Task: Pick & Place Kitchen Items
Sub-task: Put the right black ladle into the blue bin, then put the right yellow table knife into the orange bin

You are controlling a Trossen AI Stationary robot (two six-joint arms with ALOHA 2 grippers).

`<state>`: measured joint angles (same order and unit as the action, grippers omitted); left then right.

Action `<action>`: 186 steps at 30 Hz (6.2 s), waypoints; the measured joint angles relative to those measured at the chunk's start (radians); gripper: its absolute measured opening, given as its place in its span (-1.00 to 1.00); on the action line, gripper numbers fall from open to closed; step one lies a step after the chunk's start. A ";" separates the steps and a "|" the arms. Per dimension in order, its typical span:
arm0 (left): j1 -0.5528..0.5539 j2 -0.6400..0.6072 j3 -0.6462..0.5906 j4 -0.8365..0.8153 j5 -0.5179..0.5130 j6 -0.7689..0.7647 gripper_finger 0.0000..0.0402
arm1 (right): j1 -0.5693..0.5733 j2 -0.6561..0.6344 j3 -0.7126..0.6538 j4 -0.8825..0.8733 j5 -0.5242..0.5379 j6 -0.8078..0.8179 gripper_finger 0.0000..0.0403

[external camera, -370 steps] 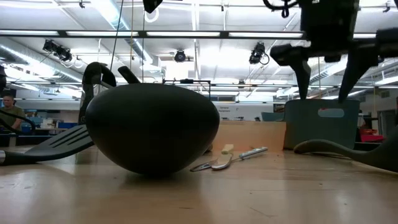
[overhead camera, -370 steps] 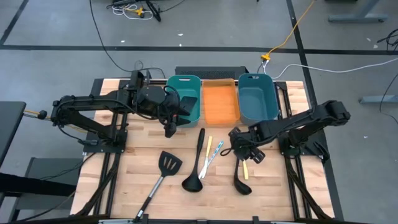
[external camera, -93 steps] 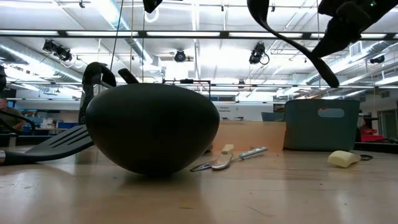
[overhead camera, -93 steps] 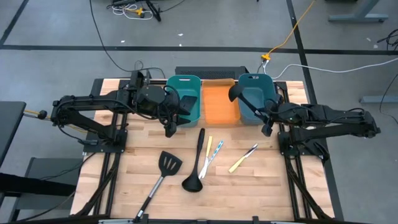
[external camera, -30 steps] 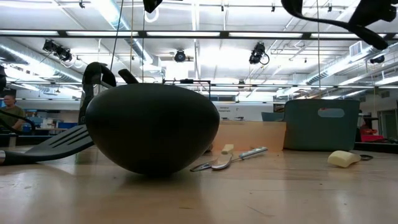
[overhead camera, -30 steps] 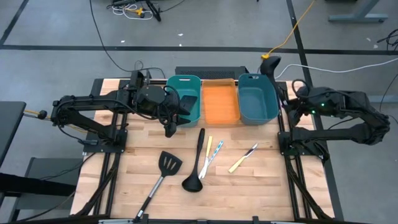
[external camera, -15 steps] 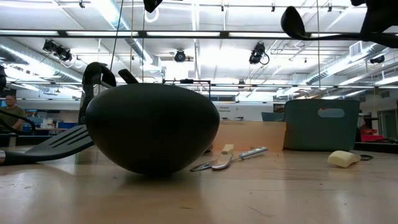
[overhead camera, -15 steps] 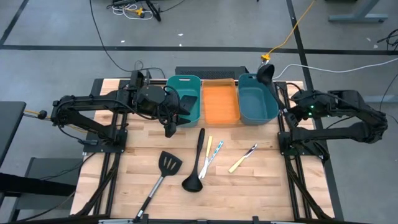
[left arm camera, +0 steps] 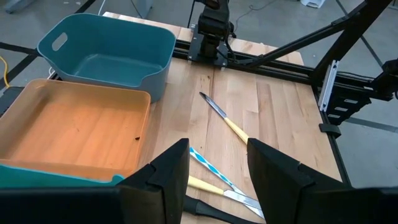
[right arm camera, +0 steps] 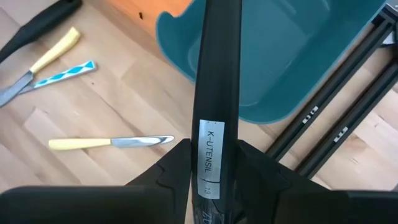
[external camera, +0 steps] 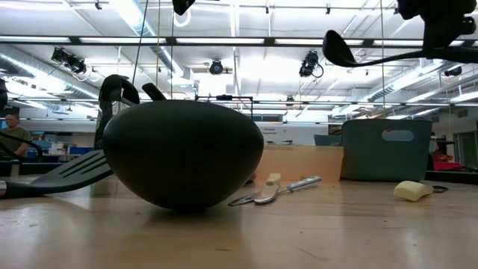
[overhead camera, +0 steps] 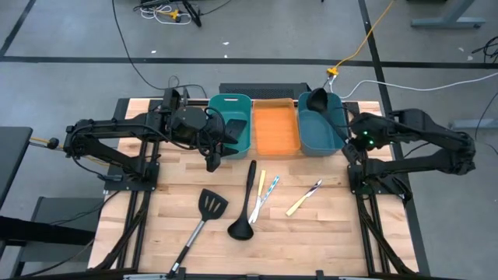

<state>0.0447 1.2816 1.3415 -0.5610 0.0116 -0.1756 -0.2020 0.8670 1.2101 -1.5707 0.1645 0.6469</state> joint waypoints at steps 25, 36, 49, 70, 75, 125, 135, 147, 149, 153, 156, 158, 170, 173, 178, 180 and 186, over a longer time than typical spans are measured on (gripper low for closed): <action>0.000 0.000 0.000 0.000 0.000 0.023 -0.17 | -0.345 0.051 -0.001 0.000 -0.159 -0.290 -0.43; 0.000 0.000 0.000 0.000 0.000 0.023 -0.17 | -0.406 0.136 -0.081 0.000 -0.219 -0.378 -0.43; 0.000 0.000 0.000 -0.001 0.000 0.045 -0.17 | -0.509 0.148 -0.253 0.001 -0.203 -0.472 -0.44; 0.000 0.000 0.000 -0.001 0.000 0.041 -0.17 | -0.539 0.147 -0.253 0.022 -0.173 -0.498 -0.20; 0.000 0.000 0.000 0.000 0.000 0.041 -0.17 | -0.539 0.147 -0.253 0.027 -0.173 -0.499 -0.06; 0.000 0.000 0.000 0.000 0.000 0.003 -0.17 | -0.465 0.016 0.085 0.392 -0.272 -0.512 0.11; 0.000 0.000 0.000 0.000 0.000 -0.009 -0.17 | -0.349 0.013 0.072 0.524 -0.287 -0.472 0.11; 0.000 0.000 0.000 0.000 0.000 -0.012 -0.17 | -0.193 0.012 -0.072 0.712 -0.287 -0.498 0.11; 0.000 0.000 0.000 0.000 0.000 -0.012 -0.17 | -0.164 0.012 -0.093 0.729 -0.287 -0.508 0.11; 0.000 0.000 0.000 0.000 0.000 -0.009 -0.17 | -0.108 0.013 -0.135 0.756 -0.287 -0.531 0.11; 0.000 0.000 0.000 0.000 0.000 -0.005 -0.17 | -0.065 0.012 -0.149 0.765 -0.286 -0.557 0.11; 0.000 0.000 0.000 0.000 0.000 -0.005 -0.17 | -0.037 0.013 -0.155 0.765 -0.285 -0.579 0.11; 0.000 0.000 0.000 0.000 0.000 -0.004 -0.17 | 0.111 0.046 -0.160 0.764 -0.200 -0.672 0.11; 0.000 0.000 0.000 0.000 0.000 -0.004 -0.17 | 0.150 0.067 -0.160 0.764 -0.162 -0.722 0.11; 0.000 0.000 0.000 0.000 0.000 -0.004 -0.17 | 0.203 0.112 -0.160 0.764 -0.146 -0.786 0.11; 0.000 0.000 0.000 0.000 0.000 -0.004 -0.17 | 0.225 0.133 -0.160 0.763 -0.146 -0.806 0.11; 0.000 0.000 0.000 0.000 0.000 -0.004 -0.17 | 0.285 0.195 -0.160 0.763 -0.146 -0.838 0.11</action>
<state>0.0444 1.2816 1.3415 -0.5606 0.0120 -0.1799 0.0828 1.0624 1.0496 -0.8074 0.0181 -0.1906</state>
